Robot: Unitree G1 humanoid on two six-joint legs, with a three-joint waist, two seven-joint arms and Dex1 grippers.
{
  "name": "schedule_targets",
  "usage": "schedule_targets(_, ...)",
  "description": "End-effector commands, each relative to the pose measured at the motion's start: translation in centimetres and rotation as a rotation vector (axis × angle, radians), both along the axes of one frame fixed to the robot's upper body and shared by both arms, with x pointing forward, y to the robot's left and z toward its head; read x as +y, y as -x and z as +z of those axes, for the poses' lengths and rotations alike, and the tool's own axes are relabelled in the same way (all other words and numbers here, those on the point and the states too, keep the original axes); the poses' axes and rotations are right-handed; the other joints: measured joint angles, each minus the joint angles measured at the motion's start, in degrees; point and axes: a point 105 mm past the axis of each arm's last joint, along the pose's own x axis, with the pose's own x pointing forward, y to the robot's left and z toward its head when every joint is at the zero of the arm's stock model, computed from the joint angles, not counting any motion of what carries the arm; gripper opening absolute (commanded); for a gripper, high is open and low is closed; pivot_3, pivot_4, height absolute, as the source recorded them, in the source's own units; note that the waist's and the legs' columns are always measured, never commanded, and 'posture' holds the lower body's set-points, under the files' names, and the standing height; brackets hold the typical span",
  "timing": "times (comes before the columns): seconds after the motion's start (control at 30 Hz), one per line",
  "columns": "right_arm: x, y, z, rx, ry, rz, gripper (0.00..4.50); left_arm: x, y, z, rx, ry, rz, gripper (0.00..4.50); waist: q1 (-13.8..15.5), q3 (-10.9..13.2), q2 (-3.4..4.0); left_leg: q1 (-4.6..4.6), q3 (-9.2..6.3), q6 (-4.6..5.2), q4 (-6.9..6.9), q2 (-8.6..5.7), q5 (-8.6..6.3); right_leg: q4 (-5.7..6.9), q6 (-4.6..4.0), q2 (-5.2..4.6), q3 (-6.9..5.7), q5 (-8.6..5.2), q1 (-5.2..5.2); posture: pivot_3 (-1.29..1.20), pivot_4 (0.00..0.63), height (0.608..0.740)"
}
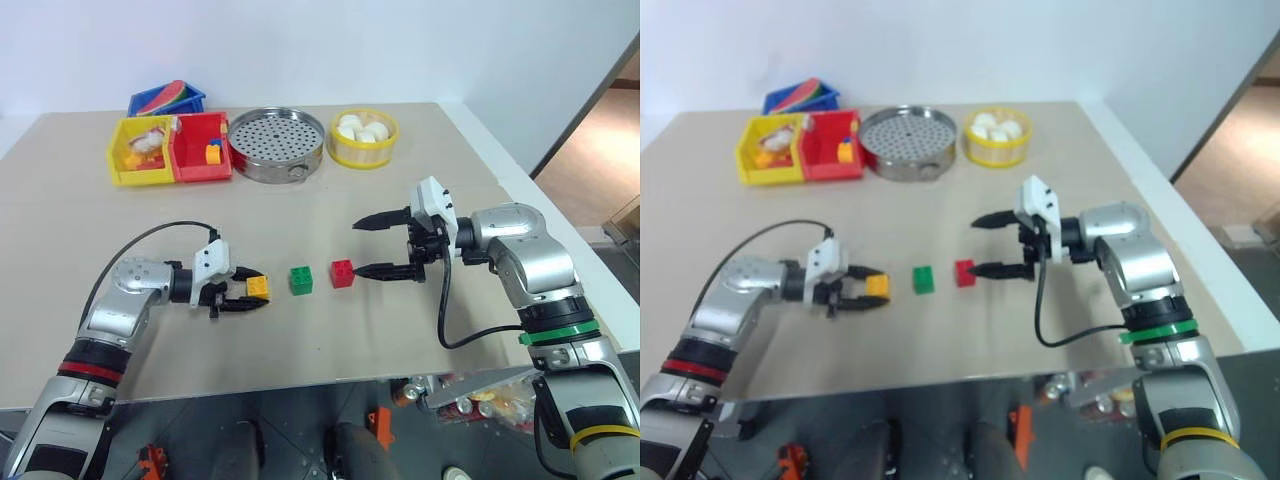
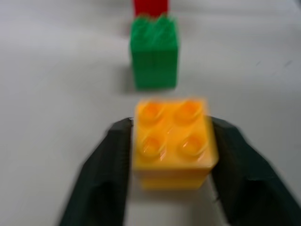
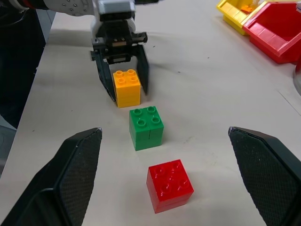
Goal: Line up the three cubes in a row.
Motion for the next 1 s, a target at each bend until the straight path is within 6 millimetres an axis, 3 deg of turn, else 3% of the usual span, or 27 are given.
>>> schedule_targets(0.03,-0.2,0.1,1.2,-0.058,-0.005,0.002,4.50,0.0,-0.1,1.0,-0.055,-0.011,-0.020,4.04,0.0,0.0,0.00,-0.01,0.00,0.00,0.00,0.00,0.00,0.00,0.00,0.00,0.00,0.00,0.00,0.00,0.150,0.740)
schedule_targets(0.07,-0.2,0.1,1.2,-0.059,-0.005,0.002,4.50,0.0,-0.1,1.0,-0.056,-0.016,-0.024,4.44,0.0,0.0,0.00,-0.01,0.00,0.00,-0.01,0.00,0.00,0.00,0.00,0.00,0.00,-0.01,0.00,0.00,0.150,0.740)
schedule_targets(0.27,-0.2,0.1,1.2,-0.061,-0.005,-0.001,4.50,0.5,0.6,1.9,-0.070,-0.039,-0.054,4.48,0.0,0.0,0.00,-0.02,0.00,0.00,-0.05,0.01,-0.01,0.00,0.01,0.02,0.00,-0.06,-0.03,0.00,0.150,0.740)
schedule_targets(0.5,-0.5,0.0,3.5,-0.071,-0.083,-0.033,4.50,1.4,1.2,7.5,-0.063,0.100,0.038,4.48,0.0,0.0,-0.01,-0.05,-0.01,0.00,-0.04,0.04,-0.01,0.00,0.01,0.01,0.00,-0.06,-0.03,0.00,0.150,0.740)
schedule_targets(0.67,-1.5,-1.5,4.7,-0.137,-0.182,-0.181,4.50,2.7,-0.1,11.2,-0.120,0.254,0.278,4.48,0.0,0.0,0.00,-0.03,-0.02,0.00,-0.04,0.04,-0.01,0.00,0.03,0.02,-0.01,-0.06,-0.02,0.00,0.150,0.740)
schedule_targets(0.77,-2.6,-2.9,3.8,-0.179,-0.196,-0.303,4.50,4.5,-1.4,10.5,-0.164,0.272,0.478,4.48,-0.1,0.0,0.00,0.01,-0.02,0.00,-0.04,0.04,0.00,-0.01,0.04,0.02,0.01,-0.04,0.02,0.00,0.150,0.740)
schedule_targets(1.0,-4.7,-4.6,1.5,-0.182,-0.229,-0.464,4.50,6.4,-1.6,8.1,-0.250,0.226,0.667,4.48,0.0,0.0,-0.01,0.00,0.05,-0.01,-0.06,0.03,-0.01,-0.01,0.07,0.01,0.09,-0.04,0.00,0.00,0.150,0.740)
